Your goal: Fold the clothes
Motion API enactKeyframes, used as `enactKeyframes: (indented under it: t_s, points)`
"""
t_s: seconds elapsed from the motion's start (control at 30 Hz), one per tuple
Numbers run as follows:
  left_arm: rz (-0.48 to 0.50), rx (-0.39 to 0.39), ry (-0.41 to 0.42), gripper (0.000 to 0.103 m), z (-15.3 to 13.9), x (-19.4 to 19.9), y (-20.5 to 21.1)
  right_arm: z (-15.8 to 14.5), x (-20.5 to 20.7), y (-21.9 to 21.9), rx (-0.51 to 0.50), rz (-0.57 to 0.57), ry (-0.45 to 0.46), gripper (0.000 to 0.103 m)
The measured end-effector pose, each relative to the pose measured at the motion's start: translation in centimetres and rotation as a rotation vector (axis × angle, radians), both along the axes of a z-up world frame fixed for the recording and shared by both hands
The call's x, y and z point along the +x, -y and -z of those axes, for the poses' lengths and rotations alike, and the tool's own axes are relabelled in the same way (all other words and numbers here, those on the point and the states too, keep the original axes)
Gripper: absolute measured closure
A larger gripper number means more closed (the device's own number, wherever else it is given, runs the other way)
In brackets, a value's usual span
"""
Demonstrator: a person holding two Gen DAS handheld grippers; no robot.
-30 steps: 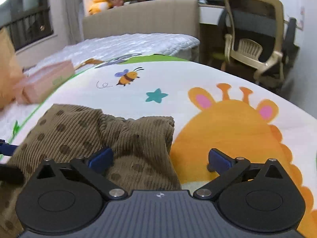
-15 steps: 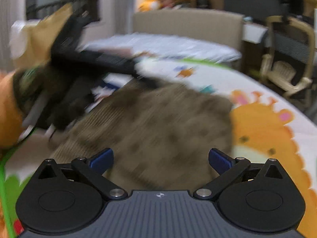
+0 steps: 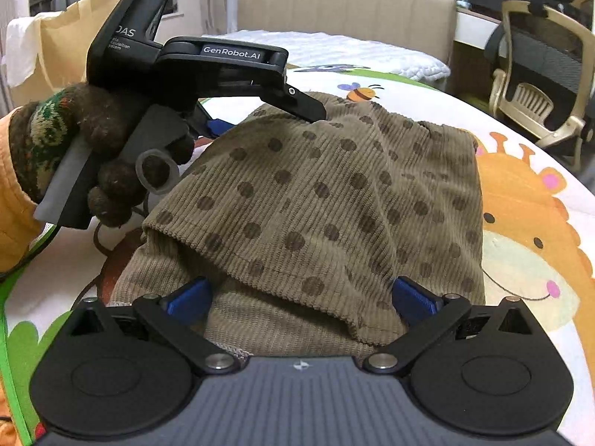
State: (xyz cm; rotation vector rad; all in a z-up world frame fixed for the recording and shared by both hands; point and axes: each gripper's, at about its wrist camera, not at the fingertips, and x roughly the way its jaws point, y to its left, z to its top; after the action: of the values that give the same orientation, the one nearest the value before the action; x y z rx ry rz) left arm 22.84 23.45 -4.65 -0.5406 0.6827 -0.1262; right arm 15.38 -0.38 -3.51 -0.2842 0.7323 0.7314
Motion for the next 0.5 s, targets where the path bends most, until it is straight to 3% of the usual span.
enactKeyframes:
  t_s: [0.07,0.2,0.33,0.5]
  points:
    - [-0.002,-0.003,0.002,0.000,0.0,-0.2,-0.2,-0.9,0.3,0.6,0.030,-0.002,-0.003,0.000]
    - [-0.003,-0.011,0.005,0.000,0.1,-0.5,-0.5,-2.9,1.2,2.2,0.098,0.067,0.075,0.000]
    - [-0.002,-0.018,0.008,0.000,0.1,-0.6,-0.6,-1.1,2.4,1.6,-0.026,0.142,0.099,0.000]
    - [-0.006,-0.018,0.014,0.000,0.1,-0.9,-0.7,-0.3,2.6,1.9,-0.007,0.160,0.059,0.000]
